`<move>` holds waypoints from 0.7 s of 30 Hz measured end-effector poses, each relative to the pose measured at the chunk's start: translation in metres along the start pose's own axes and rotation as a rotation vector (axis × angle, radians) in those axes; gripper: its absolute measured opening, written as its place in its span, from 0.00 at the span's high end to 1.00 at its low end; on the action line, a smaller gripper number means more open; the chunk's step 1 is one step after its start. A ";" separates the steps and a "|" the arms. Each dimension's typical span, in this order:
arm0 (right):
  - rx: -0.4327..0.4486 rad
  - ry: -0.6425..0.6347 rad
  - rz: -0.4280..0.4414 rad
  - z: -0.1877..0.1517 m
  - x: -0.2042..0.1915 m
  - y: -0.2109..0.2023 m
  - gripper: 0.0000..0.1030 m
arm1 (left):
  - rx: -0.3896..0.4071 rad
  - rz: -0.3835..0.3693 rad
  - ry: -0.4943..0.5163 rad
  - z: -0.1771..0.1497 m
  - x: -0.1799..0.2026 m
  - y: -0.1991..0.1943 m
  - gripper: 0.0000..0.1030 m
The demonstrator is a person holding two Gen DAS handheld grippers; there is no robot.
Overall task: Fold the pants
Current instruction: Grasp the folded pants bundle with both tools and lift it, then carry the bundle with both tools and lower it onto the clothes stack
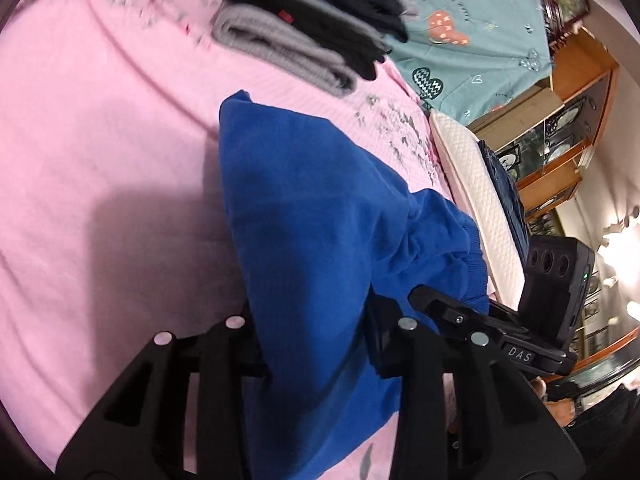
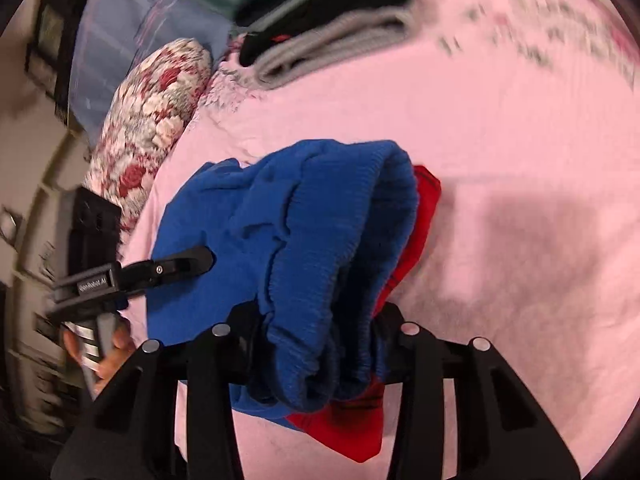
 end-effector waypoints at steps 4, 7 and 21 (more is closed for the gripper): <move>0.024 -0.022 0.023 0.003 -0.011 -0.024 0.59 | 0.020 0.010 0.036 0.029 0.019 -0.024 0.66; 0.029 -0.060 0.043 0.034 -0.025 -0.041 0.59 | 0.040 0.011 0.054 0.087 0.026 -0.034 0.66; 0.249 -0.112 -0.058 0.378 -0.085 -0.029 0.59 | 0.058 0.175 0.054 0.426 -0.032 0.053 0.60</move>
Point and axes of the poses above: each gripper's, at about its wrist camera, not at the fingertips, and y roughly the way its jaws point, x to its right, z to its top, the point moved 3 cm from there along y, roughly the way its jaws point, and after that the axes turned 12 degrees about y, right-handed, at the moved point
